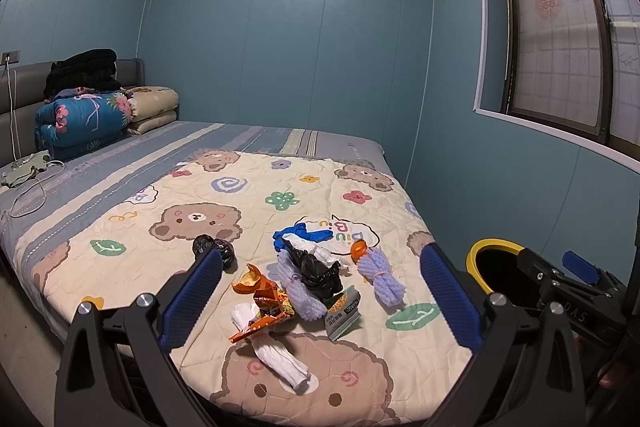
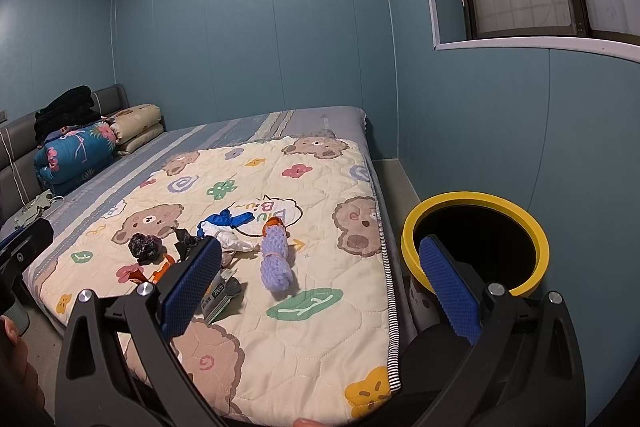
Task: Collect trash
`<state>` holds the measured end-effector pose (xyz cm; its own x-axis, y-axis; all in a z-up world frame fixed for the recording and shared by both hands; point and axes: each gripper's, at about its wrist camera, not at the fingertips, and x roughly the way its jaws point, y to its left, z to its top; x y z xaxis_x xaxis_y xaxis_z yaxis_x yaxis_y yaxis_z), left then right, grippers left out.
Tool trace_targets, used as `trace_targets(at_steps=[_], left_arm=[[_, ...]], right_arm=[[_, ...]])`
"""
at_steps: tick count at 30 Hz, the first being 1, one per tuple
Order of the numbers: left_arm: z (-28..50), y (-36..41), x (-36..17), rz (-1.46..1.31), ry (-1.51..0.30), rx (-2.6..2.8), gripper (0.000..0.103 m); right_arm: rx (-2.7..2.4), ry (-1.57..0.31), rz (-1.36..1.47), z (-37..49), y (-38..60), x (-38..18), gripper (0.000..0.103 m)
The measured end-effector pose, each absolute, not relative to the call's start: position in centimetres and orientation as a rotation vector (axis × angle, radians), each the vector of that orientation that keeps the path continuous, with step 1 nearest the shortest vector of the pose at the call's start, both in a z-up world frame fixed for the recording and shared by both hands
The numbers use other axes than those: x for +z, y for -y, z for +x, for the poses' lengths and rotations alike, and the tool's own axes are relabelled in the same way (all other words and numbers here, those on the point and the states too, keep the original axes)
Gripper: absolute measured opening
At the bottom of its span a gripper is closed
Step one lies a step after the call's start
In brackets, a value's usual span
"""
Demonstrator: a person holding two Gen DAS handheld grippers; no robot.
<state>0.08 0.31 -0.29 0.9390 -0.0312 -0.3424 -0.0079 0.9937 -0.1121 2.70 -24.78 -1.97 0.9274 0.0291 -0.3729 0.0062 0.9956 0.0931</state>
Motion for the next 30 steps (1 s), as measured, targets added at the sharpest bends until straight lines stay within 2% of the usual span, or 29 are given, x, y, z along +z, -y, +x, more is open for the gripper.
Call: trace_targets(at_steps=[30], left_arm=[[0.13, -0.5, -0.23, -0.117, -0.35, -0.01, 0.096]], right_arm=[[0.013, -0.389, 0.097, 2.7, 24.74, -2.12, 0.095]])
